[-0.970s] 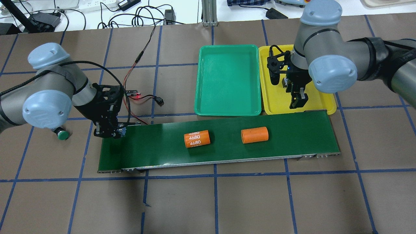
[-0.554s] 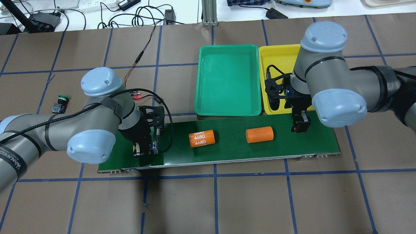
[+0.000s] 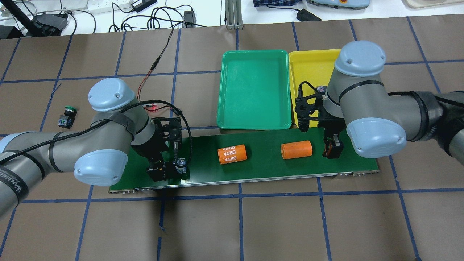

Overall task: Sort buttons by color to trays
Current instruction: 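Set the second yellow button on the belt with the left gripper, then grasp the green push button with left gripper while right gripper grasps orange cylinder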

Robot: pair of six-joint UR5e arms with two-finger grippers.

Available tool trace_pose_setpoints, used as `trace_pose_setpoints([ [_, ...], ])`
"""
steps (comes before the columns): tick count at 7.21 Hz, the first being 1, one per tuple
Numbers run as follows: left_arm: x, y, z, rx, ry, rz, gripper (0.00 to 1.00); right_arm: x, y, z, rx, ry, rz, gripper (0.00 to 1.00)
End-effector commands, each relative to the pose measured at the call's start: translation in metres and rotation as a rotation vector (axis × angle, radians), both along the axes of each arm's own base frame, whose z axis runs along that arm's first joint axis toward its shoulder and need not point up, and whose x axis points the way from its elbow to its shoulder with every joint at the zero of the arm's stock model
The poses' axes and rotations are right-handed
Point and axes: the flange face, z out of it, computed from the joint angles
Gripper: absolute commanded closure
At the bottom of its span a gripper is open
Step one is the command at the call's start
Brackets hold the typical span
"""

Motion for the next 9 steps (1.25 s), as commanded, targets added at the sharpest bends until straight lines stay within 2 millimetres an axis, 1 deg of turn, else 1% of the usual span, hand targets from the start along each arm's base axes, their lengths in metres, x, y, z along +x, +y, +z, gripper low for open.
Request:
trace_pose_setpoints([
  [1,0.106,-0.020,0.002,-0.002,0.007,0.177,0.00,0.002,-0.009,-0.020,0.010,-0.018,0.008,0.00],
  [2,0.149,-0.027,-0.006,-0.006,0.034,0.089,0.00,0.002,-0.008,-0.024,0.019,-0.019,0.007,0.00],
  [3,0.181,-0.035,-0.007,-0.030,0.048,-0.006,0.00,0.004,-0.008,-0.025,0.023,-0.020,0.022,0.00],
  [4,0.205,-0.050,0.000,-0.068,0.043,-0.085,0.00,0.004,-0.009,-0.030,0.032,-0.023,0.037,0.00],
  [5,0.229,-0.068,0.004,-0.068,0.002,-0.155,0.00,0.008,-0.005,-0.032,0.037,-0.019,0.040,0.00],
  [6,0.254,-0.077,-0.010,-0.055,-0.023,-0.210,0.00,0.012,-0.001,-0.035,0.046,-0.017,0.050,0.00],
  [7,0.291,-0.080,-0.029,-0.074,-0.042,-0.250,0.00,0.013,0.000,-0.036,0.047,-0.018,0.050,0.00],
  [8,0.324,-0.074,-0.040,-0.039,-0.059,-0.231,0.00,0.013,0.001,-0.037,0.051,-0.021,0.048,0.00],
  [9,0.342,-0.066,-0.048,-0.002,-0.079,-0.210,0.00,0.013,0.004,-0.041,0.060,-0.021,0.046,0.00],
])
